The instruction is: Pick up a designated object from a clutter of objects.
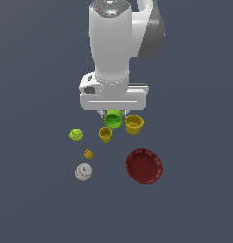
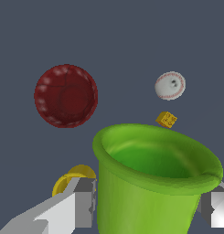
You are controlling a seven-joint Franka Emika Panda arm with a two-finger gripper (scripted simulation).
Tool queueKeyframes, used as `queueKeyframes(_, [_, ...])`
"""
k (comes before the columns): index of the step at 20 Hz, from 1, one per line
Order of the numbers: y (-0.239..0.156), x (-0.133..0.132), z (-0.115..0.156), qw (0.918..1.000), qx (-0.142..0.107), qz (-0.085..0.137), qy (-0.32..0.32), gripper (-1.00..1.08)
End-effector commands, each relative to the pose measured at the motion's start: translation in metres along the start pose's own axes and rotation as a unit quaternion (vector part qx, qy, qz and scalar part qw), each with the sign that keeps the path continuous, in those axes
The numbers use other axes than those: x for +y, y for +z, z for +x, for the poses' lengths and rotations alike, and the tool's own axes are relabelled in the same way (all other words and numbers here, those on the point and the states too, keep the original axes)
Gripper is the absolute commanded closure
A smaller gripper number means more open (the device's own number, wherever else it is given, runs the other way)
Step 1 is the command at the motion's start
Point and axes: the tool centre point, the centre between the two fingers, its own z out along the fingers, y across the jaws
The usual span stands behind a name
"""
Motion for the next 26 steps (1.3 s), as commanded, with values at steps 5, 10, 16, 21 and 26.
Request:
queueKeyframes(5, [-0.068, 0.044, 0.005, 1.0, 0.0, 0.0, 0.0, 1.08])
queueKeyframes(10, [-0.111, 0.073, 0.009, 1.0, 0.0, -0.001, 0.0, 1.08])
queueKeyframes(16, [-0.145, 0.095, 0.014, 1.0, 0.0, -0.001, 0.0, 1.08])
queueKeyframes(21, [-0.16, 0.106, 0.017, 1.0, 0.0, -0.001, 0.0, 1.08])
queueKeyframes(26, [-0.166, 0.109, 0.018, 1.0, 0.0, -0.002, 0.0, 1.08])
